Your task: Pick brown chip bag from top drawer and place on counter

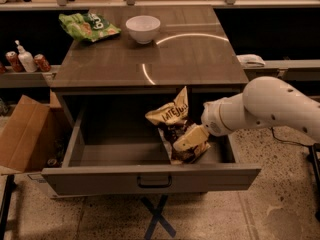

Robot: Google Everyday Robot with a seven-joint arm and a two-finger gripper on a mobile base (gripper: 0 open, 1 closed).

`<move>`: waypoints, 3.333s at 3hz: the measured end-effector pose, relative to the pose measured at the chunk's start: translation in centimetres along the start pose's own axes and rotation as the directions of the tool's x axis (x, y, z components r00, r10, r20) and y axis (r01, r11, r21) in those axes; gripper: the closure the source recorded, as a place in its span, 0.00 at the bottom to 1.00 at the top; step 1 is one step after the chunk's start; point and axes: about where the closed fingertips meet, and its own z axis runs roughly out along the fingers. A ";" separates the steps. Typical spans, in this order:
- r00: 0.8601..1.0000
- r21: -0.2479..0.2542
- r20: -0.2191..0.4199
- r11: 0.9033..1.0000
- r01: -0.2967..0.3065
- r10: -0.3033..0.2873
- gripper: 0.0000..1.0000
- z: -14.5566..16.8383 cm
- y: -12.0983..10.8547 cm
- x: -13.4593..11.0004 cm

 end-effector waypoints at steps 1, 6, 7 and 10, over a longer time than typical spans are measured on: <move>0.999 -0.060 0.039 0.998 0.000 0.003 0.02 3.0 0.7 -1.3; 0.959 0.042 0.283 0.999 -0.015 0.003 1.00 -8.6 0.9 -1.3; 0.948 0.106 0.315 0.994 0.005 -0.038 1.00 -13.0 -0.3 -2.2; 0.922 0.194 0.349 0.976 0.102 -0.165 1.00 -18.5 -6.1 -9.0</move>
Offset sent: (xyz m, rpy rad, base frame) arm 0.0226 0.0523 -0.0314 0.1258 0.0294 0.0664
